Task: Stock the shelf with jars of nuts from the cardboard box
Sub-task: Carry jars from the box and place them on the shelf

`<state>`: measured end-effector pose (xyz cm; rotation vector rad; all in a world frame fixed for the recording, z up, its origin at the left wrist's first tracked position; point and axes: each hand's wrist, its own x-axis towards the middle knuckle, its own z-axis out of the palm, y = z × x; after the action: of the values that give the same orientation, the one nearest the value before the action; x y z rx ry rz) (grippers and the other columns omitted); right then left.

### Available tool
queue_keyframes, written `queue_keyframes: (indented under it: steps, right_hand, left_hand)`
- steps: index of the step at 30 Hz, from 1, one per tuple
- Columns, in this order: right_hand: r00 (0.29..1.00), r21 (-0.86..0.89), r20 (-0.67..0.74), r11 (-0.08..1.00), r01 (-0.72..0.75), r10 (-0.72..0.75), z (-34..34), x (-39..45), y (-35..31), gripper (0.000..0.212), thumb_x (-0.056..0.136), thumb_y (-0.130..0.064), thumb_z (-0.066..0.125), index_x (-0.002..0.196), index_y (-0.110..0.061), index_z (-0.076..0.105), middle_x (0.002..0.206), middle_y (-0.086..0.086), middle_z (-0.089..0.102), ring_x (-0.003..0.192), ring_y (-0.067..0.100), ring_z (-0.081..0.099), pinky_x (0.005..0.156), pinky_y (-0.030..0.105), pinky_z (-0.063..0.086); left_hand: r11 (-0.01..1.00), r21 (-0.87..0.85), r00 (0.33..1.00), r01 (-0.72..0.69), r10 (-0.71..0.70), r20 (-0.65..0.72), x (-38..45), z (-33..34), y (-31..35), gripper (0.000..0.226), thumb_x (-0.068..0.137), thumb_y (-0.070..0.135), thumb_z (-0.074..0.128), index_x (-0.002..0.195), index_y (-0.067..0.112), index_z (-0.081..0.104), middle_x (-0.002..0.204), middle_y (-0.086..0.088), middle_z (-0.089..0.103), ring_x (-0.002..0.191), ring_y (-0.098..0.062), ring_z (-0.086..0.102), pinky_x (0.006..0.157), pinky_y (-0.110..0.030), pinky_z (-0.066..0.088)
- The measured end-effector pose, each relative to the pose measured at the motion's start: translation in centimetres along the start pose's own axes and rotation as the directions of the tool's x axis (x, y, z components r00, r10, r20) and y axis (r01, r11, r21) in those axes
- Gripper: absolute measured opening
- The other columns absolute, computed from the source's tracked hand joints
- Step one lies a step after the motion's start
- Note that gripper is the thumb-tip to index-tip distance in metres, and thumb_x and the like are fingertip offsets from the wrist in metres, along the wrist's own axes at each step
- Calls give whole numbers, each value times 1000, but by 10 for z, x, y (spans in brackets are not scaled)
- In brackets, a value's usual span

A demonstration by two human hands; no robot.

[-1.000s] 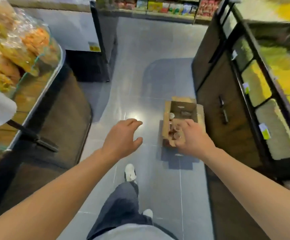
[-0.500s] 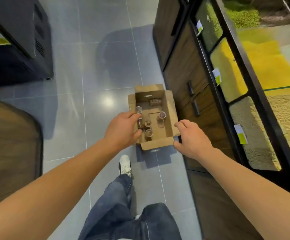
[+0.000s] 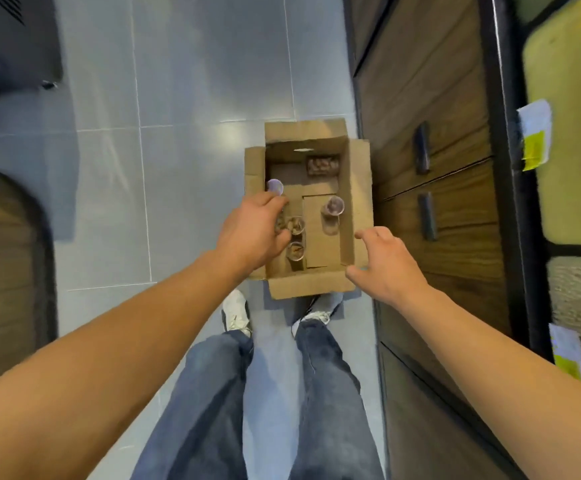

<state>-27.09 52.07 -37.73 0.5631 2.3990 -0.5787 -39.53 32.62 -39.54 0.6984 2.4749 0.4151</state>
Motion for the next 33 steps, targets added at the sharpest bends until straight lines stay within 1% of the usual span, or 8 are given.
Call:
queue_keyframes:
  steps: [4, 9, 13, 18, 21, 25, 29, 33]
  right_hand:
    - [999, 39, 37, 999, -1, 0, 34, 84, 34, 68, 81, -34, 69, 142, -17, 43, 141, 6, 43, 127, 26, 45, 103, 37, 42]
    - [996, 111, 85, 993, -32, 22, 107, 191, 63, 70, 80, -34, 70, 142, -17, 43, 142, 7, 43, 129, 26, 43, 106, 36, 39]
    - [996, 203, 59, 977, -73, 62, 163, 258, 78, 69, 80, -32, 69, 142, -20, 42, 143, 4, 40, 128, 25, 44, 105, 40, 42]
    - [993, 266, -46, 960, -91, 107, 206, 326, 98, 66, 81, -27, 71, 140, -17, 44, 142, 3, 39, 127, 24, 44, 106, 40, 42]
    - [982, 245, -134, 965, -94, 130, 225, 360, 110, 63, 81, -26, 71, 137, -15, 46, 142, 3, 38, 125, 26, 44, 107, 38, 40]
    - [980, 160, -150, 981, -105, 129, 248, 396, 119, 70, 82, -25, 71, 144, -14, 39, 155, 6, 25, 143, 28, 23, 118, 37, 23]
    - [973, 94, -183, 987, -127, 142, 274, 407, 119, 74, 85, -14, 69, 149, -19, 31, 163, 5, 8, 149, 29, 0, 121, 43, 11]
    - [965, 28, -225, 991, -134, 137, 285, 406, 125, 84, 80, 3, 68, 149, -21, 27, 161, 9, 8, 145, 31, 11, 117, 47, 19]
  left_hand:
    - [995, -65, 997, 76, -76, 1, 56, 68, -13, 59, 85, 33, 64, 140, 19, 48, 139, -2, 50, 121, -29, 49, 92, -41, 48]
    - [970, -204, 991, 133, -132, 16, 122, 161, -45, 59, 84, 25, 66, 139, 11, 50, 139, -8, 52, 125, -25, 48, 102, -29, 36]
    - [962, -233, 989, 145, -148, 2, 171, 224, -79, 56, 85, 27, 65, 138, 16, 51, 137, -4, 54, 125, -22, 49, 105, -33, 38]
    - [983, -167, 995, 74, -83, -48, 227, 274, -111, 59, 86, 28, 64, 140, 17, 46, 143, -2, 48, 131, -21, 42, 108, -32, 32]
    - [992, -89, 991, 88, -96, -91, 260, 298, -125, 67, 86, 29, 65, 146, 18, 38, 154, -7, 32, 141, -24, 29, 115, -36, 24]
    - [986, 13, 984, 164, -163, -76, 298, 332, -143, 77, 85, 33, 63, 150, 17, 26, 161, -14, 12, 148, -31, 11, 120, -46, 17]
    - [966, 29, 963, 259, -256, -84, 307, 356, -153, 81, 87, 26, 61, 154, 16, 16, 162, -16, -4, 149, -31, -5, 119, -44, 6]
    - [965, 142, 971, 222, -206, -122, 310, 360, -162, 83, 88, 9, 63, 154, 14, 14, 161, -16, 2, 147, -33, 3, 117, -45, 17]
